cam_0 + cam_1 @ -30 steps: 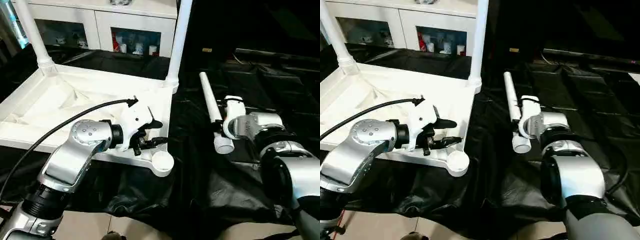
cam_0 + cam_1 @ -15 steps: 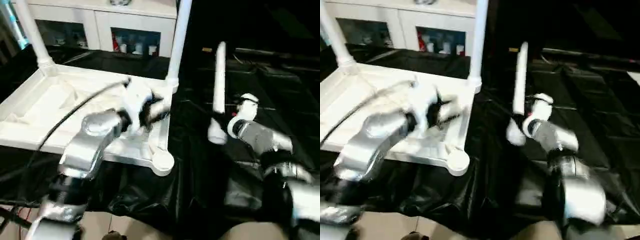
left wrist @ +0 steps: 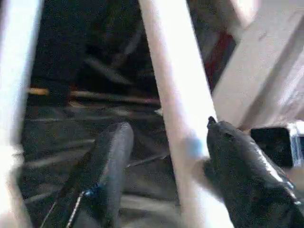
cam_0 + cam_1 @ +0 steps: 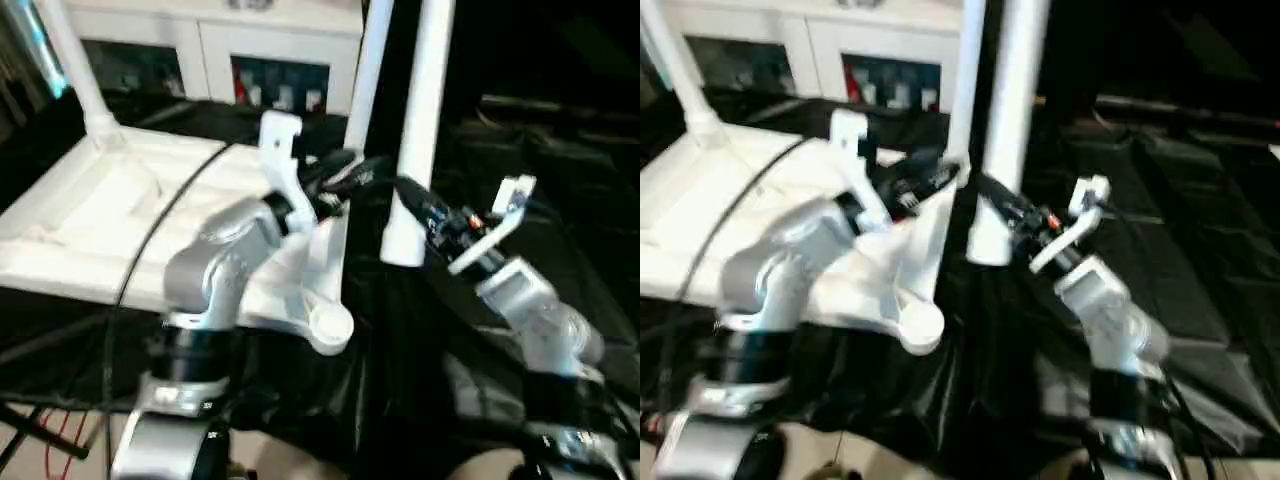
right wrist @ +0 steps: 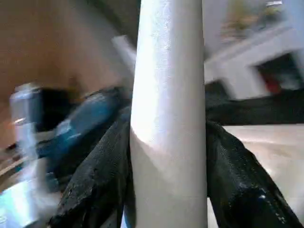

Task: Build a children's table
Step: Pick table leg

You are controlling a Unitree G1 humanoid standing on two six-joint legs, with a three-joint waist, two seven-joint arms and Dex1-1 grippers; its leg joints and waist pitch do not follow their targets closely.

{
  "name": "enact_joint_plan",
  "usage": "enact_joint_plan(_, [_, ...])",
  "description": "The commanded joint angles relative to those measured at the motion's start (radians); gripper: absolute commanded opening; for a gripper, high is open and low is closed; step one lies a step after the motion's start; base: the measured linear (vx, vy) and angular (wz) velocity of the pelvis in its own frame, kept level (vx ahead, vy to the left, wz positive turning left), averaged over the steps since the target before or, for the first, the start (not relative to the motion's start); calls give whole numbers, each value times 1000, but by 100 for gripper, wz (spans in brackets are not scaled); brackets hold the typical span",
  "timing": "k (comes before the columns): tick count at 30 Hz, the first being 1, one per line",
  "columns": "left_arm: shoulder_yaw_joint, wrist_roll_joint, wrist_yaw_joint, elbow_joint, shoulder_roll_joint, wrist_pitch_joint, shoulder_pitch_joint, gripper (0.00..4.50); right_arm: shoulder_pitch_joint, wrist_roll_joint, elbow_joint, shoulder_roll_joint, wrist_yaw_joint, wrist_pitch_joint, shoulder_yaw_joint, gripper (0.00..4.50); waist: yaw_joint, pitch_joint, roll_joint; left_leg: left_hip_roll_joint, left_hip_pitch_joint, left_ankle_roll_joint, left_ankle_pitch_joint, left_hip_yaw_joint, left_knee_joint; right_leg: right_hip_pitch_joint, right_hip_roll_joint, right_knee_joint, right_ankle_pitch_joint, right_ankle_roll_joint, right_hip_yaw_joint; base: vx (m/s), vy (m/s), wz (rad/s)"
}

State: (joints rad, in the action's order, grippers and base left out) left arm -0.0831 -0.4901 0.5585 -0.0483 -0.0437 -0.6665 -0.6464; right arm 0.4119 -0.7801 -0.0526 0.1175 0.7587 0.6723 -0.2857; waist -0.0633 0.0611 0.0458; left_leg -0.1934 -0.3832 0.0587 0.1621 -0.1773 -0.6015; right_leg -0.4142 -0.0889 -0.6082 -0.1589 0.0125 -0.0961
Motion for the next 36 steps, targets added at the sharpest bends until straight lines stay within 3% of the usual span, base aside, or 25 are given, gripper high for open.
enact_joint_plan(1, [-14, -85, 2, 34, -23, -67, -22, 325, -25, -16, 51, 25, 40, 37, 32, 188, -5, -69, -8, -31, 18, -3, 315, 11, 73, 51, -55, 104, -430, 117, 42, 0, 0, 0])
enact_joint_plan(5, [2, -99, 12, 46, -31, -103, -13, 328, -48, -6, 85, 35, 50, 44, 61, 188, -5, -69, -8, -30, 15, 2, 324, 16, 74, 48, -55, 113, -472, 82, 38, 0, 0, 0])
enact_joint_plan(6, [15, -89, 16, 47, -29, -110, -6, 328, -55, 1, 94, 38, 53, 44, 73, 188, -4, -71, -3, -30, 11, 1, 312, 17, 75, 52, -56, 112, -466, 74, 39, 0, 0, 0])
enact_joint_plan(9, [16, -92, 8, 50, -37, -126, 3, 328, -69, 16, 117, 53, 58, 48, 106, 188, -5, -71, -3, -33, 11, -1, 283, 18, 77, 53, -56, 109, -428, 75, 40, 0, 0, 0])
enact_joint_plan(10, [6, -112, -14, 60, -38, -143, 3, 311, -77, 49, 132, 68, 44, 39, 141, 188, -4, -73, 1, -35, 9, -2, 268, 17, 77, 56, -56, 106, -404, 82, 40, 0, 0, 0])
enact_joint_plan(11, [6, -112, -14, 60, -38, -143, 3, 301, -77, 49, 132, 68, 44, 39, 141, 188, -4, -73, 1, -35, 9, -2, 268, 17, 77, 56, -56, 106, -404, 82, 40, 0, 0, 0])
enact_joint_plan(13, [-1, -101, -54, 65, -31, -143, 1, 291, -67, 114, 121, 72, 10, 4, 178, 188, -6, -74, -2, -36, 10, 1, 242, 16, 78, 55, -56, 99, -349, 100, 43, 0, 0, 0])
enact_joint_plan(17, [-71, -102, -170, 52, -37, -164, -22, 249, -35, 287, 84, 72, -87, -97, 272, 188, -3, -73, 0, -33, 9, 2, 232, 13, 77, 57, -56, 97, -329, 110, 45, 0, 0, 0])
enact_joint_plan(19, [-88, -103, -189, 48, -41, -168, -28, 237, -28, 312, 76, 73, -107, -108, 288, 188, 0, -72, -1, -32, 10, 6, 236, 13, 76, 57, -56, 98, -342, 107, 45, 0, 0, 0])
enact_joint_plan(20, [-114, -97, -232, 31, -48, -164, -39, 224, -19, 360, 65, 67, -136, -145, 319, 188, 0, -72, 7, -32, 10, 3, 243, 12, 76, 57, -55, 100, -358, 99, 45, 0, 0, 0])
enact_joint_plan(21, [-114, -97, -232, 31, -48, -164, -39, 214, -19, 360, 65, 67, -136, -145, 319, 188, -2, -72, 2, -33, 10, 6, 243, 14, 76, 56, -57, 98, -359, 98, 45, 0, 0, 0])
enact_joint_plan(22, [-143, -87, -287, 10, -57, -156, -51, 204, -6, 411, 49, 44, -185, -183, 344, 188, -1, -72, 0, -32, 11, 6, 249, 13, 76, 54, -56, 100, -364, 94, 44, 0, 0, 0])
enact_joint_plan(25, [-158, -78, -350, -7, -64, -141, -52, 194, 4, 451, 30, 16, -226, -208, 373, 187, 0, -71, 3, -34, 12, 11, 258, 16, 79, 53, -56, 99, -364, 88, 44, 0, 0, 0])
enact_joint_plan(27, [-161, -75, -366, -10, -66, -136, -51, 194, 5, 461, 27, 9, -232, -215, 383, 187, 0, -72, 2, -35, 13, 10, 257, 15, 79, 53, -54, 98, -339, 87, 46, 0, 0, 0])
enact_joint_plan(28, [-170, -71, -394, -8, -70, -135, -51, 193, 8, 468, 21, -5, -249, -228, 388, 187, 0, -73, 8, -35, 13, 7, 252, 15, 79, 54, -53, 96, -320, 89, 46, 0, 0, 0])
enact_joint_plan(33, [-186, -74, -412, -2, -70, -126, -52, 193, 14, 493, -1, -12, -261, -256, 405, 187, 0, -72, 5, -33, 10, 5, 244, 14, 79, 57, -55, 93, -302, 92, 47, 0, 0, 0])
enact_joint_plan(34, [-176, -72, -399, -3, -60, -120, -52, 193, 17, 497, -3, -9, -260, -259, 407, 222, 0, -72, 5, -33, 11, 5, 248, 13, 79, 56, -55, 94, -309, 90, 47, 0, 0, 0])
enact_joint_plan(36, [-155, -67, -363, -7, -37, -106, -54, 193, 26, 450, 0, -6, -235, -228, 379, 222, 1, -71, 8, -33, 12, 3, 252, 14, 80, 56, -54, 94, -319, 83, 47, 0, 0, 0])
